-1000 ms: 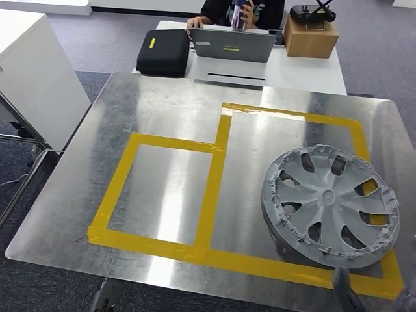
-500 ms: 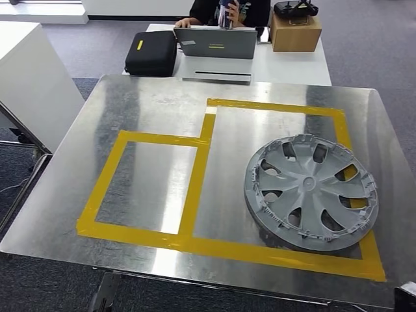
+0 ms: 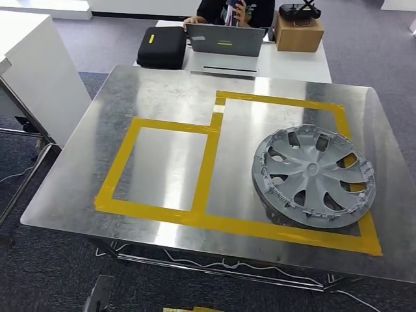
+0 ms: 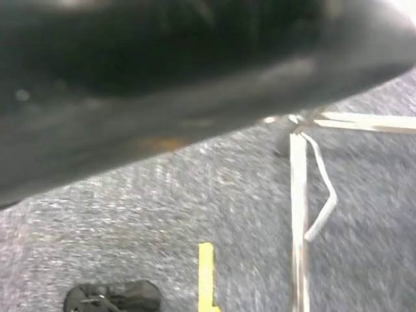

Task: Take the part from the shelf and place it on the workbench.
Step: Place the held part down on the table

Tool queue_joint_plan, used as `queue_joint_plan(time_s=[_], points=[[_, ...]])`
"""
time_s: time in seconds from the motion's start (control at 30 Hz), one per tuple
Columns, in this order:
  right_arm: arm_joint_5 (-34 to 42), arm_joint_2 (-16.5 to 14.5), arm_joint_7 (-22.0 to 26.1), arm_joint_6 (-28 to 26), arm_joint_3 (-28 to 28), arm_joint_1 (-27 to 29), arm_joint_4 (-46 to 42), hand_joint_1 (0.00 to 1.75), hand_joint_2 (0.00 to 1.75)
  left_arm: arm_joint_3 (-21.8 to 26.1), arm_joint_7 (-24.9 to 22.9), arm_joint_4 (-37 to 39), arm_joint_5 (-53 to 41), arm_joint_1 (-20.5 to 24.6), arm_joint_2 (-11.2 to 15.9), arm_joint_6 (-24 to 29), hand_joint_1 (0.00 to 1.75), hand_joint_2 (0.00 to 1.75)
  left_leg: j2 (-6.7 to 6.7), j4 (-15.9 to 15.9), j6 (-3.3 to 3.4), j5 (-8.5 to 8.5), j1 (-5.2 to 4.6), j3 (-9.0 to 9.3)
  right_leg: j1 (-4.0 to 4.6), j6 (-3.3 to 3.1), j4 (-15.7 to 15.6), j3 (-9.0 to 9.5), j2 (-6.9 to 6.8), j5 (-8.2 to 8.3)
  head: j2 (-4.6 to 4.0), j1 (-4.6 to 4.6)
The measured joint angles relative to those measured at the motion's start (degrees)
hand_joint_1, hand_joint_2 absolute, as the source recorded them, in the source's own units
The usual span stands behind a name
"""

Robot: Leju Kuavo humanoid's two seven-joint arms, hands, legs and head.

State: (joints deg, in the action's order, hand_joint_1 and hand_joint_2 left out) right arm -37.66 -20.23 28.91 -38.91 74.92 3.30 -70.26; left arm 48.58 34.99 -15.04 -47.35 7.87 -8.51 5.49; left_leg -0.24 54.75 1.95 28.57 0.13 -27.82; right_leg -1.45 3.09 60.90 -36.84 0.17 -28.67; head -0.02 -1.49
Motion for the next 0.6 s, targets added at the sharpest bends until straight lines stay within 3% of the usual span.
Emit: queue_joint_plan(time_s=[0.07,0.1,0.13,0.17,0.23,0.3,0.33,0.4,0.43,0.47,0.57,0.6], points=[[-2.38,-0.1,-5.28,0.0,4.73,-1.48,3.87,0.0,0.0,0.21,0.0,0.0,-0.05,-0.37,0.0,0.03,0.0,0.0,0.24,0.1,0.31,-1.09,-0.29,-1.46,0.01,0.19,7.11,-1.95,0.01,-5.57,0.0,-0.28],[-3.86,-0.13,-7.95,0.0,6.42,-2.23,5.31,0.0,0.0,0.29,0.0,0.0,-0.09,-0.52,-0.02,0.07,0.0,0.0,0.48,0.17,0.29,-1.66,-0.46,-2.22,0.01,0.27,10.2,-2.4,0.0,-6.78,0.0,-0.32],[-5.41,-0.16,-10.56,0.0,7.81,-2.92,6.7,0.0,0.0,0.37,0.0,0.0,-0.14,-0.58,-0.03,0.08,0.0,0.0,0.72,0.24,0.25,-2.24,-0.6,-3.05,0.0,0.33,11.92,-2.13,-0.01,-6.68,0.0,-0.31],[-6.79,-0.17,-12.84,0.0,8.88,-3.47,8.07,0.0,0.0,0.46,0.0,0.0,-0.18,-0.58,-0.05,0.07,0.0,0.0,0.88,0.32,0.16,-2.78,-0.68,-3.8,0.0,0.31,11.62,-0.86,-0.01,-5.45,0.0,-0.33],[-8.34,0.04,-15.98,0.02,10.37,-4.05,11.1,0.0,0.0,0.61,0.0,0.0,-0.22,-0.59,-0.05,-0.04,0.0,0.0,0.99,0.53,-0.19,-3.75,-0.75,-5.01,-0.02,0.15,5.36,4.74,-0.02,-2.66,0.0,-0.33],[-9.18,0.43,-17.65,0.03,11.02,-4.48,14.43,0.0,0.0,0.68,0.14,0.0,-0.18,-0.61,-0.04,-0.04,0.0,0.0,0.95,0.99,-0.78,-4.59,-0.9,-5.91,0.11,-0.23,-3.03,10.83,0.06,-2.65,0.01,-0.32],[-10.34,0.55,-18.69,0.02,11.35,-4.84,15.95,0.0,0.0,0.7,0.31,0.0,-0.12,-0.63,-0.02,0.02,0.0,0.0,0.95,1.17,-1.13,-5.05,-0.92,-6.23,0.25,-0.54,-5.5,12.2,0.11,-3.18,0.01,-0.32],[-13.31,0.26,-20.37,-0.02,12.18,-5.47,18.37,0.0,0.0,0.76,0.72,0.0,-0.01,-0.74,0.03,0.13,0.0,0.0,0.88,1.37,-1.82,-5.83,-0.7,-6.78,0.55,-1.42,-6.66,11.87,0.0,-3.19,0.01,-0.32],[-14.28,0.15,-20.96,-0.02,12.55,-5.64,19.51,0.0,0.0,0.78,0.82,0.0,-0.01,-0.88,0.06,0.12,0.0,0.0,0.76,1.64,-2.18,-5.44,-0.51,-7.09,0.61,-1.95,-6.65,11.3,-0.22,-2.77,0.01,-0.37],[-14.45,-0.03,-21.08,-0.02,12.81,-5.75,20.99,0.0,0.0,0.81,0.87,0.0,-0.01,-1.1,0.07,0.08,0.0,0.0,0.63,2.67,-2.52,-3.9,-0.36,-7.56,0.62,-2.5,-6.67,10.83,-0.51,-2.28,0.01,-0.31],[-13.49,-0.48,-20.68,-0.02,13.34,-6.27,27.43,0.0,0.0,0.96,0.91,0.0,-0.08,-1.59,0.01,-0.14,0.0,0.0,0.45,11.43,-3.31,4.65,-0.11,-9.74,0.73,-3.52,-6.6,8.97,-1.52,-0.66,0.0,0.07],[-13.1,-0.59,-20.06,-0.02,13.45,-6.46,30.13,0.0,0.0,0.99,0.94,0.0,-0.15,-1.62,-0.02,-0.21,0.0,0.0,0.45,14.83,-3.45,6.34,-0.05,-10.22,0.82,-3.61,-6.48,8.31,-1.91,-0.14,0.0,0.12]])
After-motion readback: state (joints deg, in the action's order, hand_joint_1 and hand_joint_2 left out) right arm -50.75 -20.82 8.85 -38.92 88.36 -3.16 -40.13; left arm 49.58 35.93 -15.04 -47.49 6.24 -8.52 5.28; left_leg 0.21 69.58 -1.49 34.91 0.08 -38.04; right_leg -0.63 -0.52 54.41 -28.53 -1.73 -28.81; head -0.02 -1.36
